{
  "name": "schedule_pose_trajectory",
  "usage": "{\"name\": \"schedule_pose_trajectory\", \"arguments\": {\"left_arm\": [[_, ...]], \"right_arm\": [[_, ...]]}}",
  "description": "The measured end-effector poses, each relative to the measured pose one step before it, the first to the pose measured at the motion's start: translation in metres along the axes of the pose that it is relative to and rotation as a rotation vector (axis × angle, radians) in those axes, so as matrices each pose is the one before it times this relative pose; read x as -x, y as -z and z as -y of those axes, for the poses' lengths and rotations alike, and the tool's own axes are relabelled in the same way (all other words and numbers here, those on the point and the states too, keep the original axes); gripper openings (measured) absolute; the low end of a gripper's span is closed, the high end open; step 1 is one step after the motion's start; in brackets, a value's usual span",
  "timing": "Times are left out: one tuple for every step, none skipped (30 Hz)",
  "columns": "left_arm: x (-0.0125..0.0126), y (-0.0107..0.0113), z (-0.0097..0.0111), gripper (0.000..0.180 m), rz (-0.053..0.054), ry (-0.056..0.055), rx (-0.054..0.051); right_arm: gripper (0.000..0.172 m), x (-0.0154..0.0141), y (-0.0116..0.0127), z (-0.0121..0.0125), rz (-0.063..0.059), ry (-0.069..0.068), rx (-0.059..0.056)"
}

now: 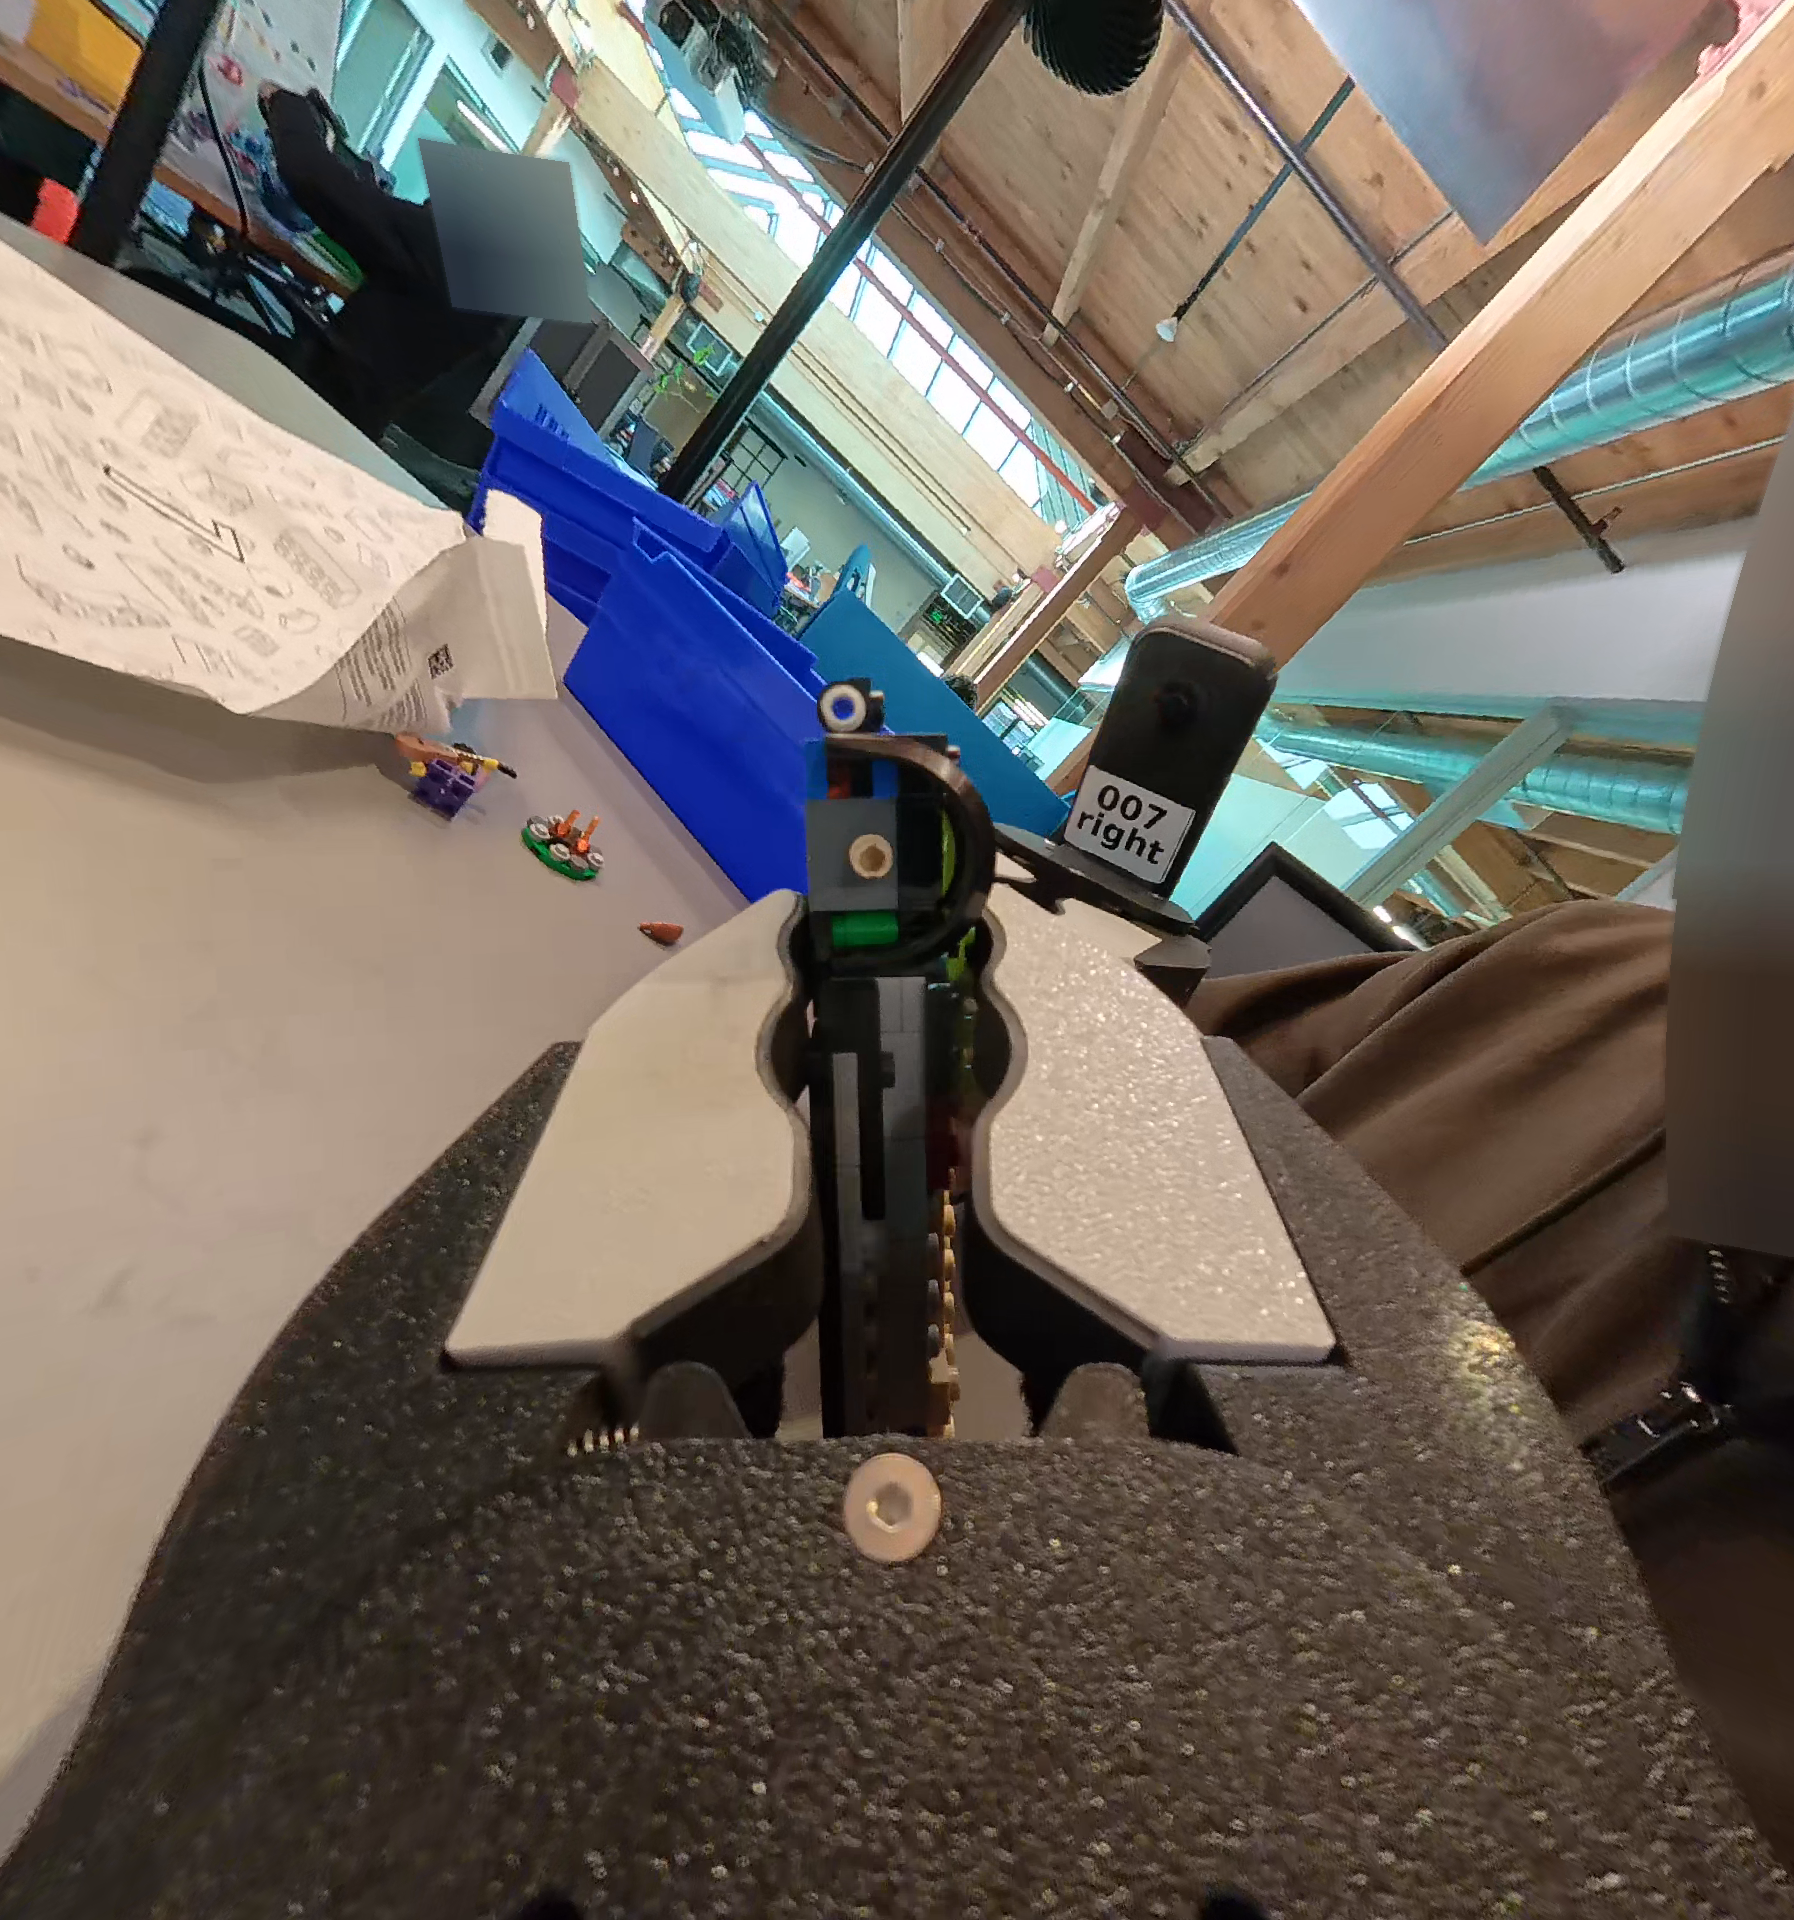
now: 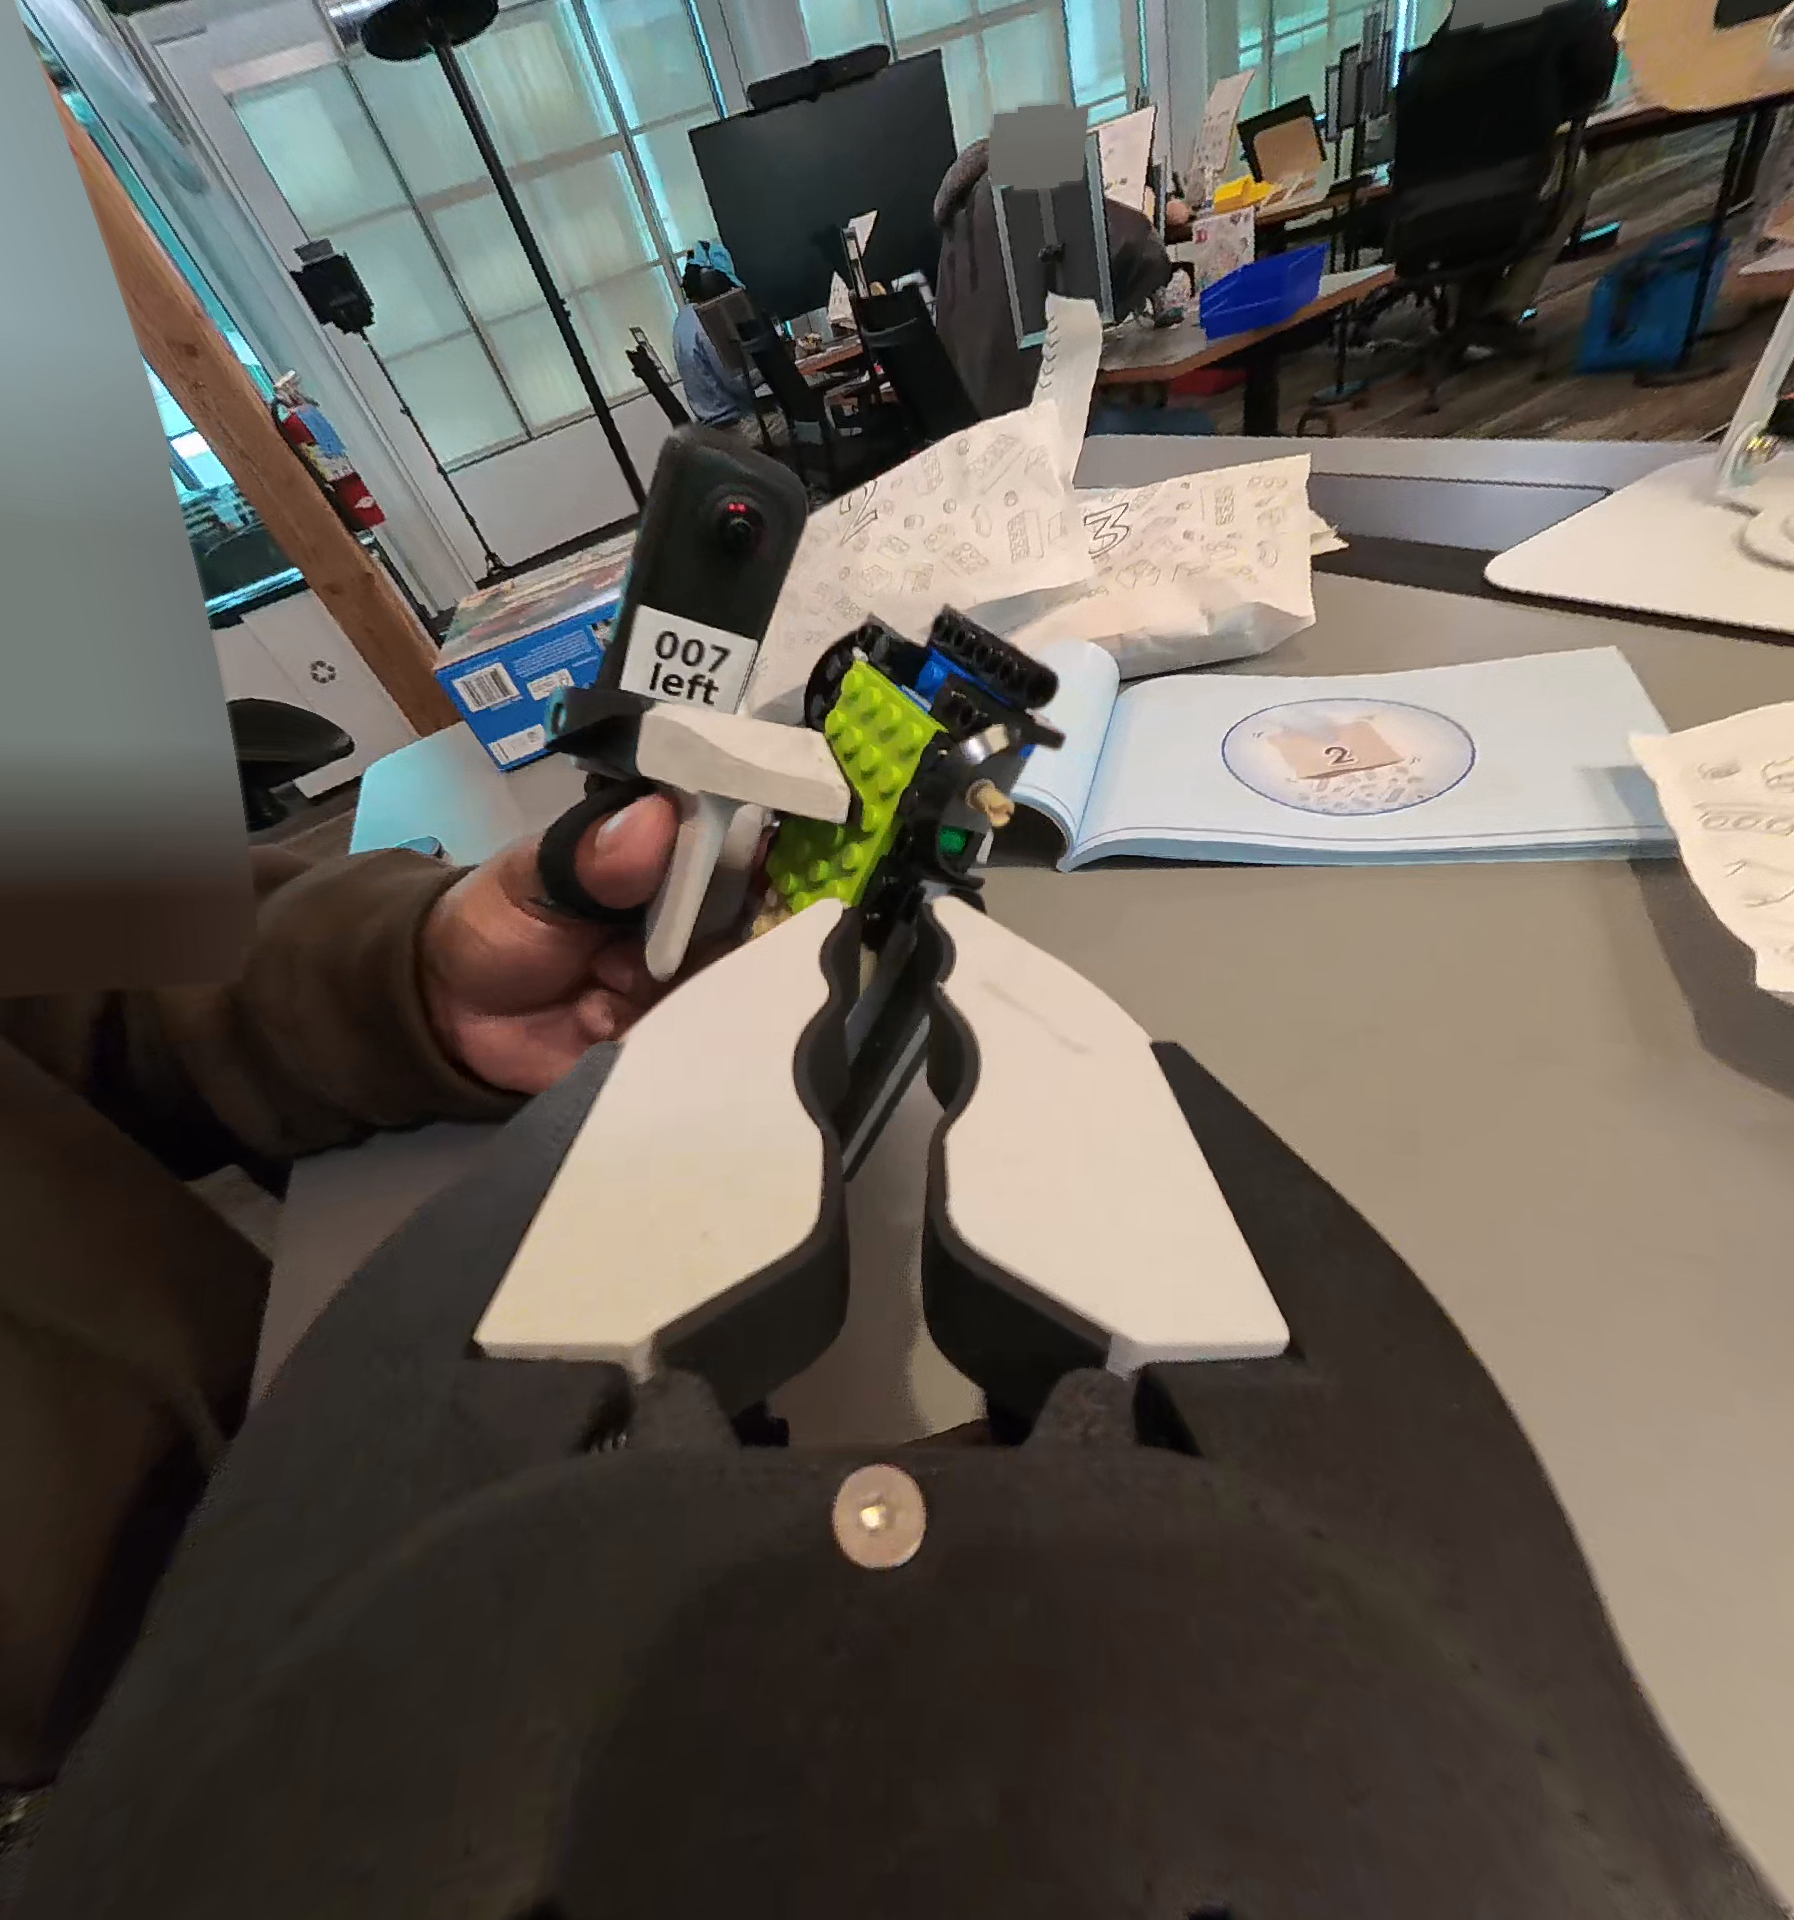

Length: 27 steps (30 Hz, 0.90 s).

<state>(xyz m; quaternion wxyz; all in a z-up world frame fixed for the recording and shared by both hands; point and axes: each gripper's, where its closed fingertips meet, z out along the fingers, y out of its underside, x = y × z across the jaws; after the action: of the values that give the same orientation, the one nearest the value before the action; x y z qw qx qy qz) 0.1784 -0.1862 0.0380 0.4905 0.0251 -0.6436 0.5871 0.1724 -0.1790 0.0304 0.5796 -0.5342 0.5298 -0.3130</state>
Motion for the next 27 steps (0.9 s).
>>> {"name": "schedule_pose_trajectory", "arguments": {"left_arm": [[-0.00072,-0.00024,0.00048,0.026,0.0023,-0.0133,-0.0007],[-0.00057,-0.00039,0.00028,0.026,0.0013,-0.0072,0.001],[-0.00019,-0.0003,0.00004,0.027,0.0006,-0.0014,0.0016],[-0.00014,-0.00019,0.0,0.026,-0.0009,0.0003,0.0005],[0.00004,-0.00002,-0.00019,0.027,-0.0024,0.0034,0.0002],[0.00002,-0.00009,-0.00008,0.026,-0.005,0.008,-0.0014],[-0.00005,-0.0001,-0.00013,0.026,-0.0069,0.0132,-0.0023],[-0.0002,-0.00002,0.00012,0.026,-0.0091,0.0161,-0.0035],[-0.00033,0.00015,0.00019,0.027,-0.0112,0.0166,-0.0033],[-0.00028,0.00024,0.00005,0.027,-0.0114,0.0173,-0.003],[0.00016,0.00021,0.00009,0.027,-0.0096,0.0186,-0.0031],[0.00008,0.0003,-0.00004,0.027,-0.0111,0.0201,-0.0031],[0.00006,0.00014,-0.00012,0.027,-0.0113,0.0215,-0.0038],[-0.00007,0.00012,-0.00014,0.027,-0.0122,0.0213,-0.0037],[0.00023,0.00023,-0.00011,0.027,-0.0103,0.022,-0.0026],[0.00012,0.00012,-0.00004,0.027,-0.0071,0.0149,-0.0017],[-0.00054,-0.00006,0.00011,0.027,-0.0076,0.0085,0.0002],[-0.00061,0.0,0.00002,0.027,-0.0074,0.0079,-0.0002],[-0.00054,-0.00026,-0.00006,0.027,-0.0087,0.0114,-0.0006],[0.00003,0.00011,0.0,0.027,-0.0083,0.0178,-0.0016],[0.00498,0.00135,0.00082,0.027,0.0215,0.0278,-0.0072],[-0.00076,0.0008,0.00111,0.027,-0.019,0.0238,-0.0041],[-0.00142,0.00053,0.00127,0.027,-0.0144,0.0099,-0.0066],[0.00049,0.00004,0.00002,0.027,0.0041,-0.0001,-0.0005],[0.00071,-0.00026,-0.00065,0.027,0.0061,-0.0013,0.0036],[0.00123,-0.00013,-0.00041,0.027,0.01,-0.0004,0.0022],[0.00015,0.00003,0.00004,0.027,0.0007,0.0013,0.0002]], "right_arm": [[0.01,0.00062,0.00013,-0.00009,-0.0003,-0.009,0.0005],[0.009,0.00022,0.00019,0.00066,-0.0039,-0.0018,-0.0055],[0.009,-0.00021,0.00016,0.00068,-0.0073,0.01,-0.0059],[0.009,-0.00021,0.00007,0.00055,-0.0075,0.0147,-0.0045],[0.009,-0.00005,0.00007,0.00022,-0.005,0.0131,-0.0036],[0.009,-0.00003,0.00023,0.00021,-0.0043,0.0159,-0.0038],[0.009,0.00006,0.00023,0.00023,-0.0043,0.0233,-0.0056],[0.009,0.00032,0.00024,0.00043,-0.004,0.0282,-0.0068],[0.008,0.00035,0.00029,0.00045,-0.0041,0.0277,-0.0063],[0.008,0.00053,0.00014,0.00049,-0.0036,0.0239,-0.0049],[0.008,0.00049,0.00006,0.00016,-0.0034,0.0195,-0.0029],[0.008,0.00023,-0.00002,0.00017,-0.0029,0.0149,-0.002],[0.008,0.00026,0.00003,0.00012,-0.0017,0.0112,-0.0036],[0.008,0.00039,0.00006,0.00018,-0.0007,0.0086,-0.0039],[0.008,0.00023,0.00005,0.00015,-0.0001,0.0088,-0.0034],[0.008,0.00022,-0.00008,-0.00003,0.0003,0.0061,-0.0017],[0.008,0.00027,0.00011,0.00035,0.0024,0.0016,-0.0038],[0.008,0.0005,0.00023,0.00069,0.0043,-0.0001,-0.0056],[0.007,0.00048,0.00037,0.00057,0.0036,0.0024,-0.0057],[0.007,0.00119,0.00089,0.00177,0.0097,0.0044,-0.0131],[0.002,0.0022,0.0018,0.00405,0.0154,0.0096,-0.0267],[0.002,0.00051,0.00088,0.00269,-0.0018,0.0172,-0.0116],[0.002,0.0009,-0.00055,-0.00007,0.007,0.0057,0.0051],[0.002,-0.00173,-0.00084,-0.00185,-0.0023,-0.0291,0.0084],[0.002,-0.00257,-0.00033,-0.00181,-0.0004,-0.0402,0.0021],[0.002,-0.00227,0.00004,-0.00113,0.0,-0.0247,-0.0006],[0.002,-0.00218,0.00013,-0.00043,-0.0045,-0.0086,-0.0002]]}}
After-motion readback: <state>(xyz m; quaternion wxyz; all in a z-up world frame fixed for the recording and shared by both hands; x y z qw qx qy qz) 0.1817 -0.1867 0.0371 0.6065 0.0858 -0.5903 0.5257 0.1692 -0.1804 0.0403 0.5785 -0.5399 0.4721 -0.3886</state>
